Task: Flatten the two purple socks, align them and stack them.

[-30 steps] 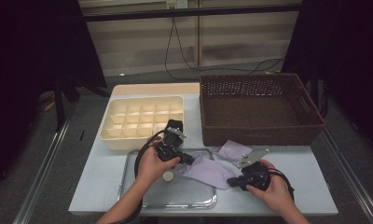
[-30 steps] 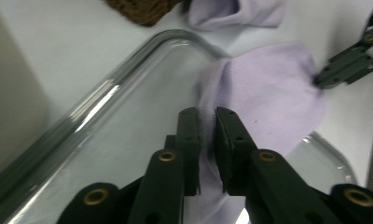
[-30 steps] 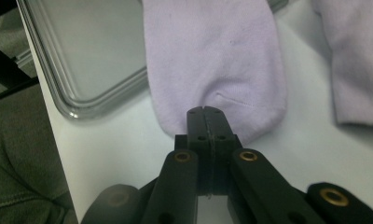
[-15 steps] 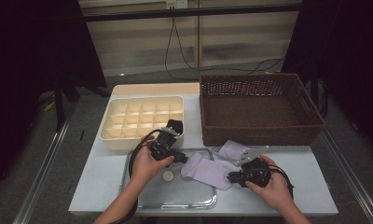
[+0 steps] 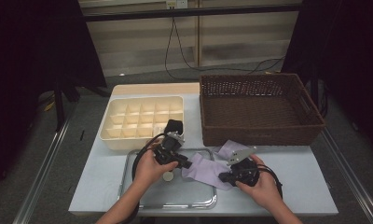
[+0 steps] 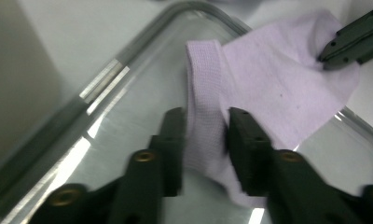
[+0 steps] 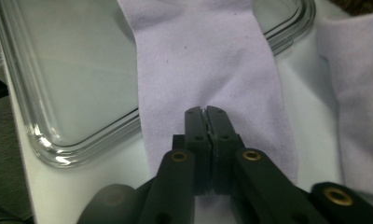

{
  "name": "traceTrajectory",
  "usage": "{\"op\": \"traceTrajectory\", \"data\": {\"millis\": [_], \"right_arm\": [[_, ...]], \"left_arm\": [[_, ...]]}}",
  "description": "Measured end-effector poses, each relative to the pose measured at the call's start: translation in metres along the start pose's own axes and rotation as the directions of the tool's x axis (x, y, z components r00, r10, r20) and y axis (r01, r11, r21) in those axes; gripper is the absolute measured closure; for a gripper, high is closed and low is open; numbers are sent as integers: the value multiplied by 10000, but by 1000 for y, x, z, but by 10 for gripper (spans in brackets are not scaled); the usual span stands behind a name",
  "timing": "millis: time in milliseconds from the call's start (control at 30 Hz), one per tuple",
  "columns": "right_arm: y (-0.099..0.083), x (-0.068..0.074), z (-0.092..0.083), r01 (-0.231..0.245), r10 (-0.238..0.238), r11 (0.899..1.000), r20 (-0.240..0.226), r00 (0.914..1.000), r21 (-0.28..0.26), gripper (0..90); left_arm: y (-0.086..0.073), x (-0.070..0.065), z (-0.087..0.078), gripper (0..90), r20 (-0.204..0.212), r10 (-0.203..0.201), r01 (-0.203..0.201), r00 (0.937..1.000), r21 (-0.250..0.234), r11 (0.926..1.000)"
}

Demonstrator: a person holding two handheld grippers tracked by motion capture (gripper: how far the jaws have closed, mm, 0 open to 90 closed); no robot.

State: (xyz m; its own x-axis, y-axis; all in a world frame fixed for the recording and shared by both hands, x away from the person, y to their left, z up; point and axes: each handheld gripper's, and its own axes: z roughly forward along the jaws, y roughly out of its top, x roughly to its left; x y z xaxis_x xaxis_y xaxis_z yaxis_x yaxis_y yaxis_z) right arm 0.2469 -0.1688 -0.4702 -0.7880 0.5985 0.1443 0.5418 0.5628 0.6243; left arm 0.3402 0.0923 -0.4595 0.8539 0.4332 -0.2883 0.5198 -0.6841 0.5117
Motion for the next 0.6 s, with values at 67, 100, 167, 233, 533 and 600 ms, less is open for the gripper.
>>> {"op": "traceTrajectory", "data": {"millis": [67,100,167,233,533,600], "right_arm": [[-2,-2,0,50,-51,10000,-62,10000,-71,900],[-2,-2,-1,6,-7,10000,-191,9998,-70,900],[-3,-2,-5,-38,42,9999,-237,9997,167,900],[-5,-3,-8,59,-50,9995,-302,9995,300,900],[-4,-21,-29,-332,337,9980,97,9994,-539,704],[-4,-30,-35,-725,766,9944,520,9957,-772,658]], "left_arm": [[0,-5,0,801,-25,47,-46,10000,274,9996],[0,-8,1,818,11,-70,69,10000,374,9993],[0,-11,-1,823,188,39,-49,9998,546,9985],[-1,-14,0,824,437,-87,64,9990,517,9986],[-6,-12,-8,622,371,205,-208,9991,84,9997],[-8,-9,-10,585,371,217,-215,9991,-84,9997]]}}
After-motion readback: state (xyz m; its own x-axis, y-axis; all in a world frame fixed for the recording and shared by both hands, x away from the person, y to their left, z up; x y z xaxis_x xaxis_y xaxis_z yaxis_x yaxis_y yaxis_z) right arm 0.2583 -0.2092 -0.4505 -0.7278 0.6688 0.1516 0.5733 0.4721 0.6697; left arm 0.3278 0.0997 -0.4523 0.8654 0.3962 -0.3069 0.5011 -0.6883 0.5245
